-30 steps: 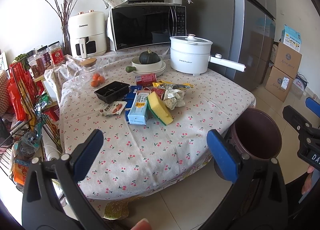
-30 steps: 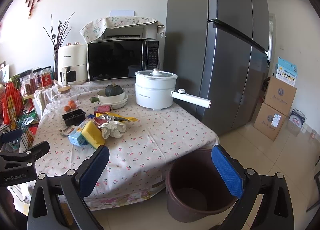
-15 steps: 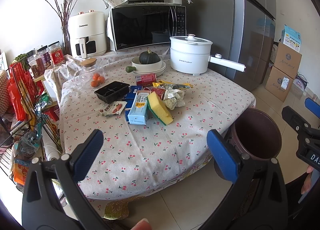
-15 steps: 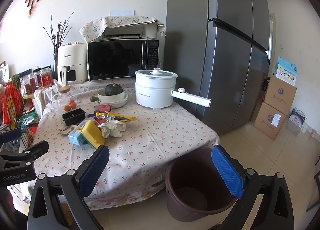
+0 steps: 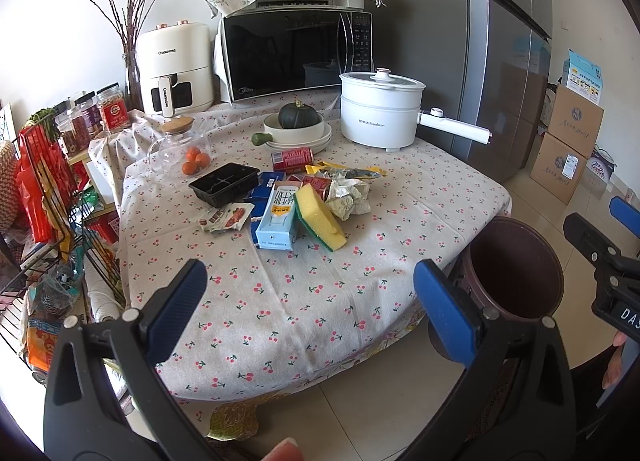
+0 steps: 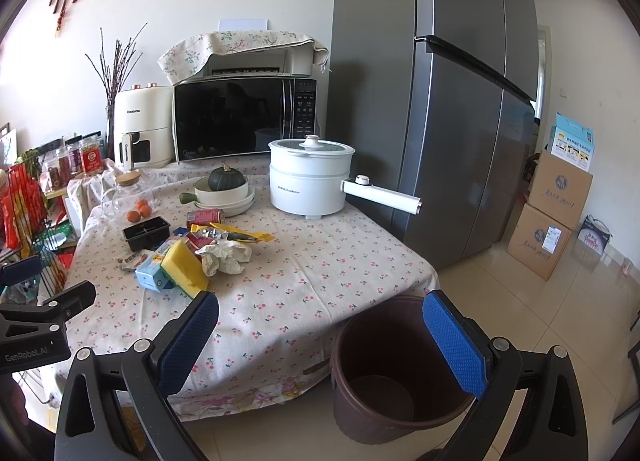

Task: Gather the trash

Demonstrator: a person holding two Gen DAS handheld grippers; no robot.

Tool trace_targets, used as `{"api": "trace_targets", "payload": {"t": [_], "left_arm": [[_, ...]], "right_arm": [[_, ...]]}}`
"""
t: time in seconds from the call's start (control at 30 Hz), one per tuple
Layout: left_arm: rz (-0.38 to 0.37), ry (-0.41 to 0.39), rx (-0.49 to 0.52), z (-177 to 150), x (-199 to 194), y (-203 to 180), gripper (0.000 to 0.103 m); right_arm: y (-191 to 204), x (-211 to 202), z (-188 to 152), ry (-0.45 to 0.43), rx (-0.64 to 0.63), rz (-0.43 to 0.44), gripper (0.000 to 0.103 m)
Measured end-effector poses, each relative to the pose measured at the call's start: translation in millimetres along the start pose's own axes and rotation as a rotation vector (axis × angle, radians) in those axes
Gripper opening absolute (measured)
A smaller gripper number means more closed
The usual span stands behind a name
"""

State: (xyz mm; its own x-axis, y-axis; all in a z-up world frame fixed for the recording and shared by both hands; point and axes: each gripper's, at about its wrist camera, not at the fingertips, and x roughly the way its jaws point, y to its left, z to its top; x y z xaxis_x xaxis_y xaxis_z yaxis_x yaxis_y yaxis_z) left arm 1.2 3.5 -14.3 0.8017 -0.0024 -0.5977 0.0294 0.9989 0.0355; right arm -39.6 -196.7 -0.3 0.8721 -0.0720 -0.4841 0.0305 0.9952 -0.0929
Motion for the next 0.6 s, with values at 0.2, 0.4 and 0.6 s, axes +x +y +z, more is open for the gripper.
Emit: {"api": "trace_targets", "payload": {"t": [0.2, 0.4, 0.6], "left_arm": [[-0.002, 0.004, -0.009, 3, 2, 6, 0.103], [-0.006, 0.017, -0.012, 5, 6, 8, 0.103], [-0.074, 0.110, 0.037, 12, 22, 14, 0.103]], "right_arm": [[-3, 2, -2, 0.000, 0.006, -0.005, 0.103], [-7, 4, -3, 0.002, 0.011, -0.018, 0.103], [-11, 12, 9, 0.054, -0.003, 0.005, 0.103]]}}
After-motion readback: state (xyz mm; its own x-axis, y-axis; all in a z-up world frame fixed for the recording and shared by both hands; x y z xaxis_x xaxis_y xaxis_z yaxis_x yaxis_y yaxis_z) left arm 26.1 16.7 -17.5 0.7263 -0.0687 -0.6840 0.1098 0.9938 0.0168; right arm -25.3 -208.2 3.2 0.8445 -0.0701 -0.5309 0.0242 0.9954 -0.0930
